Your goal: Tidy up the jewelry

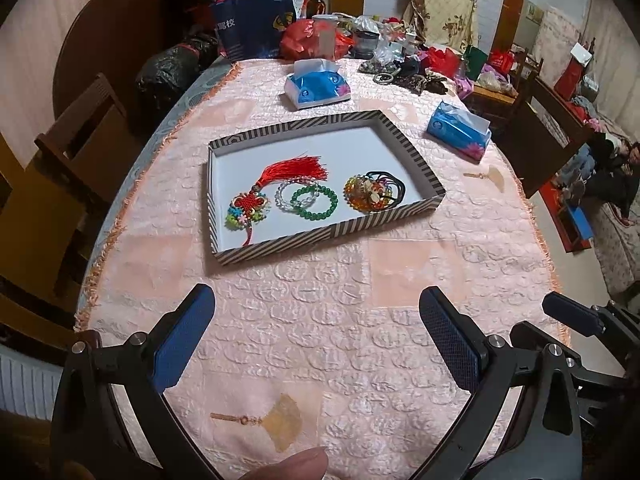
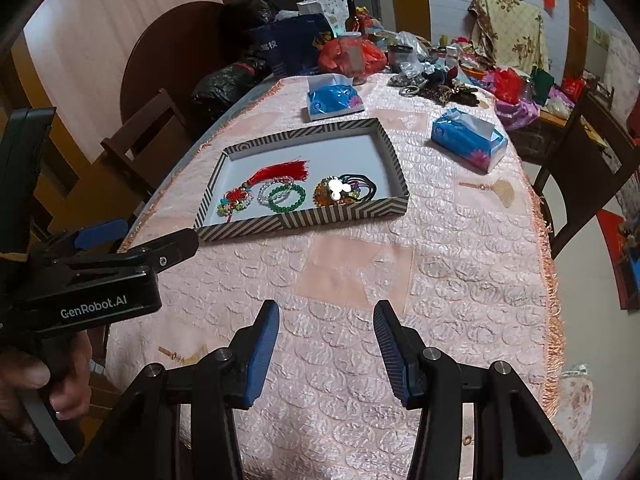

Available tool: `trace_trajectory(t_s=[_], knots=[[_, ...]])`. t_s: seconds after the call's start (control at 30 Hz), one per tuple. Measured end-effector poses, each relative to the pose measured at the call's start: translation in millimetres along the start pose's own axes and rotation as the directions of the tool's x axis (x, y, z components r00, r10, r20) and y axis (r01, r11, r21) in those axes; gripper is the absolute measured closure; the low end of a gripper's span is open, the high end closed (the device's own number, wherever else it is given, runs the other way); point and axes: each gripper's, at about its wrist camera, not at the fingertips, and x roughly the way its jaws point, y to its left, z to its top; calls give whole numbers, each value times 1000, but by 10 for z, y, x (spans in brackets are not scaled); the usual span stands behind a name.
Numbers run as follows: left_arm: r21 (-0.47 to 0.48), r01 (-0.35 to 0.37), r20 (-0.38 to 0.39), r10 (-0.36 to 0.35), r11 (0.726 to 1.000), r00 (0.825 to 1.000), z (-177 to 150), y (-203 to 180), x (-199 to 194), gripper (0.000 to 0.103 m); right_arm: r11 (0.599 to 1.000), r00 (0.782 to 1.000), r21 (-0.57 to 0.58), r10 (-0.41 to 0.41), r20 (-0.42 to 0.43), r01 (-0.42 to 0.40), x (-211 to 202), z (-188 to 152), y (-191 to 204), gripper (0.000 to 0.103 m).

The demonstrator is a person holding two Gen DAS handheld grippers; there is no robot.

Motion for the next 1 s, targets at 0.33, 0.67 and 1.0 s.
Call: trace_trajectory(t_s=[0.33,0.67,1.0], knots=[[-52,-8,-23,7,999,1000,-22,99,29,1,998,998,-20,-53,19,53,-71,79,80,44],[-59,-15,-34,13,998,999,-60,114,49,1,998,998,-25,-61,9,61,-41,68,64,44],[-56,4,-5,-4,998,1000,-54,82,26,1,998,998,-29,-60,11,60,-35,80,50,44]])
